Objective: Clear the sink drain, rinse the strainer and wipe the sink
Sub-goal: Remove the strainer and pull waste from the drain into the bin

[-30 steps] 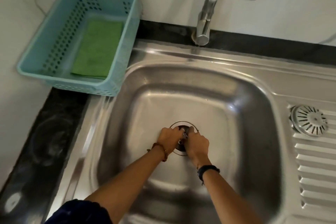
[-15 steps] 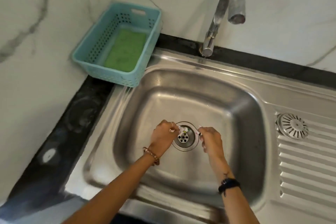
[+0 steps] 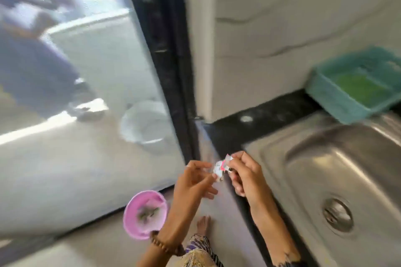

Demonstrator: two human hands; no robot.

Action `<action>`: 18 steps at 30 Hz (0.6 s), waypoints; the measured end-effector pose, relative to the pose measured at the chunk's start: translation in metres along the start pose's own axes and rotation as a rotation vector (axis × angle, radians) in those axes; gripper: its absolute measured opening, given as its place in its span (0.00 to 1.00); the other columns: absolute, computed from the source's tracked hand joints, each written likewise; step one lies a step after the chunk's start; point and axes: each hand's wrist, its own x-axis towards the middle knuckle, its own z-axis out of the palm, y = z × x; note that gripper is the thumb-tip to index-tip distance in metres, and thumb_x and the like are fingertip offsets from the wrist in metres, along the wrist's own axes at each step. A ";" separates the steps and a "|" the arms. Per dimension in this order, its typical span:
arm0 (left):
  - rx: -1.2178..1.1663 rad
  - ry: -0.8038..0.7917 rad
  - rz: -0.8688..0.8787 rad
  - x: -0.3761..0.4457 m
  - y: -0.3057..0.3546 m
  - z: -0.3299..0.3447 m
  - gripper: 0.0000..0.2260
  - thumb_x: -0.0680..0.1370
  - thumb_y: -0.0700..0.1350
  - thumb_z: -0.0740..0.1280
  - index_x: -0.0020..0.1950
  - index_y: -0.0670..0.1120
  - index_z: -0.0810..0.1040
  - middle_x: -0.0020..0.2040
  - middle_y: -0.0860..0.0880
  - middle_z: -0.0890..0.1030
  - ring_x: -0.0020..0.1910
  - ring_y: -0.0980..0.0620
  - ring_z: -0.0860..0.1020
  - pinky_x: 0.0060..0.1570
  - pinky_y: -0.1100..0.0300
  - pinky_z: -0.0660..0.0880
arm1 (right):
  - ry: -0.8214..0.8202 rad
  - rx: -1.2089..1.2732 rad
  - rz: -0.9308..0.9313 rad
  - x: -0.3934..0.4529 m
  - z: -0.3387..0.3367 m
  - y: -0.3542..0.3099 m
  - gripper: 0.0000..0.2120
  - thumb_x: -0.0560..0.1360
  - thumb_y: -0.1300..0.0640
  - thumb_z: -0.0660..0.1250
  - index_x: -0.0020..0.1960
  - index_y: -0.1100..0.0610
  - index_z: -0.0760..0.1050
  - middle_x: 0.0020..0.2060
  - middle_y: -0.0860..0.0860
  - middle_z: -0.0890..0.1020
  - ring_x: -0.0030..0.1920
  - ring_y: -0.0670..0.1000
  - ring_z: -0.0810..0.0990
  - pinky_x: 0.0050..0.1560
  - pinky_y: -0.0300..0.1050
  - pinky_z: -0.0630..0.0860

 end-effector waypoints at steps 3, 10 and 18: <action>-0.081 0.248 -0.078 -0.011 -0.026 -0.074 0.07 0.74 0.35 0.67 0.49 0.43 0.75 0.35 0.47 0.79 0.25 0.56 0.77 0.28 0.63 0.74 | -0.252 -0.211 0.078 0.014 0.075 0.029 0.11 0.76 0.61 0.62 0.35 0.54 0.70 0.20 0.45 0.70 0.17 0.40 0.62 0.17 0.32 0.56; -0.422 0.700 -0.340 -0.001 -0.140 -0.199 0.06 0.73 0.32 0.67 0.47 0.40 0.73 0.33 0.43 0.78 0.25 0.53 0.77 0.25 0.65 0.76 | -0.591 -0.662 0.251 0.061 0.210 0.149 0.10 0.73 0.64 0.65 0.34 0.55 0.72 0.28 0.51 0.76 0.18 0.40 0.69 0.18 0.33 0.62; -0.505 0.875 -0.609 0.099 -0.335 -0.272 0.06 0.71 0.30 0.66 0.44 0.39 0.75 0.32 0.43 0.78 0.28 0.50 0.76 0.29 0.64 0.77 | -0.663 -0.965 0.312 0.167 0.285 0.358 0.11 0.74 0.65 0.61 0.35 0.54 0.70 0.31 0.51 0.78 0.27 0.48 0.74 0.25 0.36 0.69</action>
